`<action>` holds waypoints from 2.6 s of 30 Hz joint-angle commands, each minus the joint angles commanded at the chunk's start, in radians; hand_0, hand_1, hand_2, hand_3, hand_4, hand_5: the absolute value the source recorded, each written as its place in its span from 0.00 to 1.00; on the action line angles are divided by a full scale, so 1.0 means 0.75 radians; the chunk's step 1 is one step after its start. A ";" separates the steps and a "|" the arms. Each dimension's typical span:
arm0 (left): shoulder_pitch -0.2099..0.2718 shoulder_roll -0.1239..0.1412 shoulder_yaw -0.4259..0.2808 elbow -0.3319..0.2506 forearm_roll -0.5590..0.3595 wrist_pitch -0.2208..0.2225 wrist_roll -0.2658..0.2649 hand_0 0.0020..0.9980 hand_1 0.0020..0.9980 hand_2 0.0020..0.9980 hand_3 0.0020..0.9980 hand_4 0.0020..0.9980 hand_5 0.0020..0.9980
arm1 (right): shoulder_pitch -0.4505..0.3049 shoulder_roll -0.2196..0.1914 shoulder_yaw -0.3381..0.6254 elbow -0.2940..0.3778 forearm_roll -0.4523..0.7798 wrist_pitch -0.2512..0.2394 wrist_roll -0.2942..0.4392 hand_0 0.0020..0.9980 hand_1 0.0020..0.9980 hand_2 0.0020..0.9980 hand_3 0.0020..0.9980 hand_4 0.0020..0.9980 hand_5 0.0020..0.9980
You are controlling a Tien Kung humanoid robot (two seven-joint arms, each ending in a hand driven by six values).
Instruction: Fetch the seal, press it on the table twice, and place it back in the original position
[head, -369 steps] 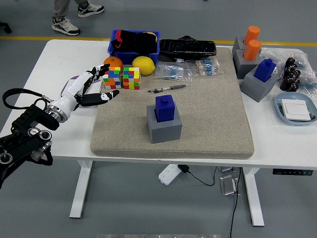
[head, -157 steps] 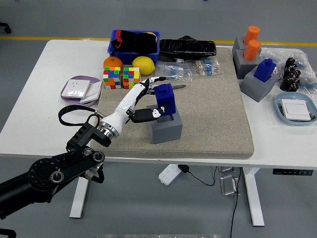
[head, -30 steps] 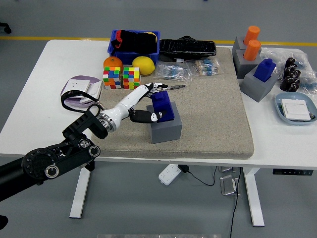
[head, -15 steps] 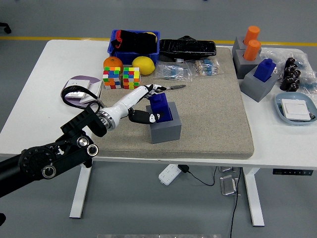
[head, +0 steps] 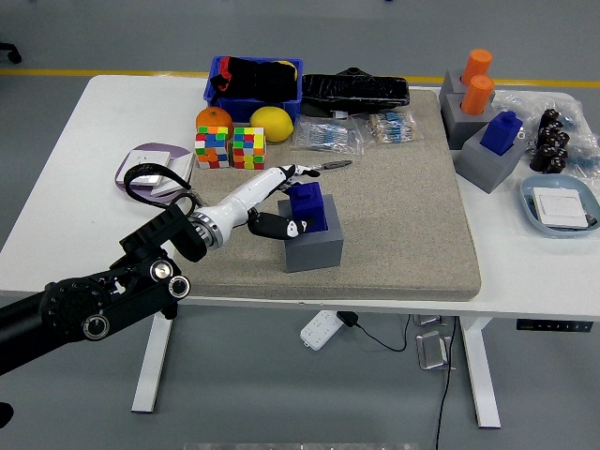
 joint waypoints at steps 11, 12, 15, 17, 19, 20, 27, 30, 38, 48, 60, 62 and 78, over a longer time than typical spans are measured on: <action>0.006 -0.008 0.007 0.036 -0.092 0.027 -0.067 0.95 0.94 0.92 0.96 0.75 0.00 | 0.000 0.002 0.001 0.000 -0.002 0.000 0.000 0.78 0.70 0.68 0.64 0.76 0.54; 0.007 -0.009 0.008 0.040 -0.095 0.030 -0.071 0.95 0.94 0.92 0.96 0.75 0.00 | 0.000 0.002 0.001 0.000 -0.001 0.000 0.000 0.78 0.70 0.68 0.64 0.76 0.54; 0.008 -0.010 0.010 0.046 -0.103 0.030 -0.075 0.95 0.94 0.92 0.96 0.75 0.00 | 0.000 0.002 0.002 0.000 -0.002 0.000 0.000 0.78 0.70 0.68 0.64 0.76 0.54; 0.008 -0.011 0.010 0.050 -0.108 0.031 -0.080 0.97 0.97 0.97 0.97 0.80 0.00 | 0.001 0.001 0.002 0.000 -0.002 0.000 0.000 0.78 0.70 0.68 0.64 0.76 0.54; 0.009 -0.011 0.008 0.050 -0.114 0.031 -0.084 0.97 0.97 0.97 0.97 0.80 0.00 | 0.000 0.001 0.004 0.000 -0.002 0.000 0.001 0.78 0.70 0.68 0.64 0.76 0.54; 0.010 -0.011 0.006 0.051 -0.117 0.033 -0.091 0.97 0.97 0.97 0.97 0.80 0.00 | 0.000 0.001 0.003 0.000 -0.002 0.000 0.001 0.78 0.70 0.68 0.64 0.76 0.54; 0.016 -0.013 0.001 0.064 -0.131 0.029 -0.105 0.99 0.99 0.98 0.97 0.86 0.00 | 0.000 0.005 0.001 -0.001 0.000 0.001 0.000 0.78 0.70 0.68 0.64 0.76 0.54; 0.019 -0.012 0.000 0.064 -0.154 0.017 -0.119 1.00 1.00 1.00 0.99 0.92 0.02 | -0.001 0.005 0.002 -0.002 -0.001 0.001 0.000 0.78 0.70 0.68 0.64 0.76 0.54; 0.020 -0.011 -0.034 0.069 -0.311 -0.077 -0.187 1.00 1.00 1.00 1.00 1.00 0.28 | 0.001 0.005 0.000 -0.001 0.001 0.002 0.000 0.78 0.70 0.68 0.64 0.76 0.54; 0.040 -0.004 -0.172 0.150 -0.577 -0.083 -0.406 1.00 1.00 1.00 1.00 1.00 0.87 | -0.001 0.006 0.007 -0.003 -0.002 0.001 0.000 0.78 0.70 0.68 0.64 0.76 0.54; 0.032 0.081 -0.371 0.369 -0.708 0.124 -0.550 1.00 1.00 0.99 0.98 0.92 0.65 | 0.002 0.006 0.001 -0.005 -0.003 0.002 0.001 0.78 0.70 0.68 0.64 0.76 0.54; 0.034 0.094 -0.401 0.394 -0.713 0.126 -0.547 1.00 1.00 0.99 0.98 0.92 0.65 | 0.009 0.003 -0.008 -0.003 0.000 0.002 0.002 0.78 0.70 0.68 0.64 0.76 0.54; 0.071 0.138 -0.495 0.416 -0.665 0.124 -0.517 1.00 1.00 0.98 0.98 0.89 0.64 | 0.035 -0.022 -0.035 -0.003 0.000 0.000 0.004 0.78 0.70 0.68 0.64 0.76 0.54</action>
